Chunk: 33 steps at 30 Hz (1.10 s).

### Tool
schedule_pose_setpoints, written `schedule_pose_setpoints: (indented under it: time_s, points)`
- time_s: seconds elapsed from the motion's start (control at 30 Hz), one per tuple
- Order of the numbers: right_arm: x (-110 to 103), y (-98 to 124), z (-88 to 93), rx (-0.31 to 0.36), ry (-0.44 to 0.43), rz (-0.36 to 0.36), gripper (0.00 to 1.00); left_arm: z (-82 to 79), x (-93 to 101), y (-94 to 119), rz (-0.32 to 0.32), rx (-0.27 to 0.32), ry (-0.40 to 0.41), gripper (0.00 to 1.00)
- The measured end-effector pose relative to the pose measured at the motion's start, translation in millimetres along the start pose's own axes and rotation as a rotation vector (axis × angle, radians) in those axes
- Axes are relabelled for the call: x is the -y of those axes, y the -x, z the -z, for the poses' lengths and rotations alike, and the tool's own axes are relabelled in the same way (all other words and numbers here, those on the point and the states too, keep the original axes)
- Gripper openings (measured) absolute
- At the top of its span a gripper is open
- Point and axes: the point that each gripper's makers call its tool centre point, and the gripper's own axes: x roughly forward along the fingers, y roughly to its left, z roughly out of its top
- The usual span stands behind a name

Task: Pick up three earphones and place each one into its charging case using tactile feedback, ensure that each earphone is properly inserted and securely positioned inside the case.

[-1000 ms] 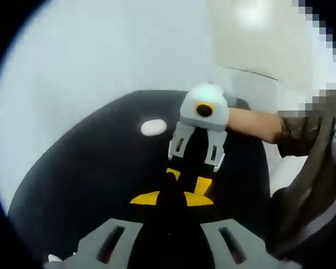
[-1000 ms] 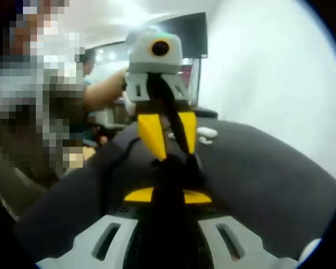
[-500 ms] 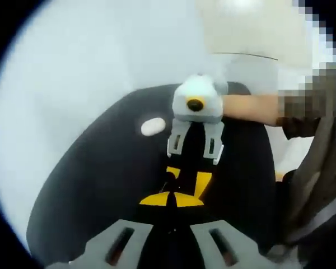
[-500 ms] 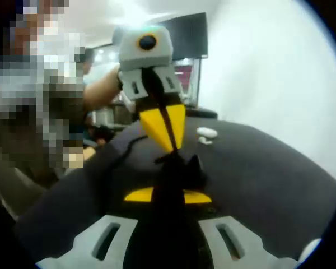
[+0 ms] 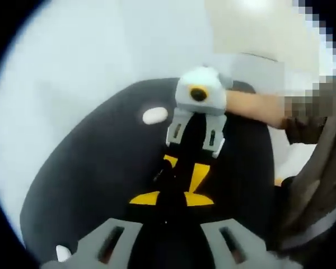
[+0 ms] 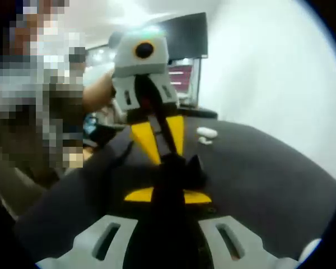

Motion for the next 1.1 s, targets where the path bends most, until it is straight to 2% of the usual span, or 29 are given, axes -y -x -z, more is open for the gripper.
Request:
schedule_pose_setpoints:
  time_s: [0.1, 0.27, 0.33, 0.4, 0.43, 0.47, 0.5, 0.53, 0.6, 0.63, 0.7, 0.8, 0.9, 1.0, 1.1]
  points:
    - [0, 0, 0.0, 0.0, 0.001, 0.001, 0.19, -2.0, 3.5, 1, 0.003, 0.001, -0.01, 0.04]
    - [0, -1, -0.1, 0.0, 0.003, 0.0, 0.19, 0.6, 2.5, 7, -0.015, -0.025, -0.063, 0.04]
    - [1, -1, -0.1, 0.0, 0.003, 0.0, 0.19, -4.4, 3.1, 10, -0.004, 0.011, -0.075, 0.04]
    - [1, -1, -0.1, 0.0, 0.002, 0.0, 0.19, -16.5, 10.4, 17, 0.045, 0.094, -0.068, 0.04]
    - [1, -1, -0.2, 0.0, 0.003, 0.0, 0.19, -18.7, 11.5, 19, 0.051, 0.11, -0.084, 0.04]
    - [1, -1, -0.2, 0.0, 0.002, 0.0, 0.19, -19.4, 11.5, 23, 0.052, 0.113, -0.126, 0.04]
    - [1, -1, -0.2, 0.0, 0.002, 0.0, 0.19, -20.6, 14.6, 26, 0.066, 0.125, -0.21, 0.04]
    - [1, -1, -0.3, 0.0, 0.003, 0.0, 0.19, -15.8, 15.7, 28, 0.069, 0.104, -0.172, 0.04]
    - [1, -1, -0.4, -0.001, 0.002, 0.0, 0.19, -10.4, 21.4, 30, 0.107, 0.087, -0.234, 0.04]
    - [0, -1, -0.4, -0.001, 0.002, 0.0, 0.19, -7.7, 21.5, 29, 0.11, 0.072, -0.208, 0.04]
    - [0, -1, -0.4, -0.001, 0.002, 0.0, 0.19, 1.5, 23.9, 27, 0.121, 0.038, -0.236, 0.04]
    - [0, -2, -0.6, -0.001, 0.002, 0.001, 0.19, 10.5, 29.9, 22, 0.15, 0.009, -0.227, 0.04]
    - [0, -2, -0.7, 0.0, 0.001, 0.001, 0.19, 16.7, 30.7, 19, 0.147, -0.012, -0.24, 0.04]
    - [0, -2, -0.7, 0.0, 0.001, 0.001, 0.19, 23.2, 23.0, 20, 0.12, -0.044, -0.251, 0.04]
    - [0, -2, -0.8, 0.0, 0.001, 0.001, 0.19, 23.5, 18.4, 25, 0.119, -0.036, -0.234, 0.04]
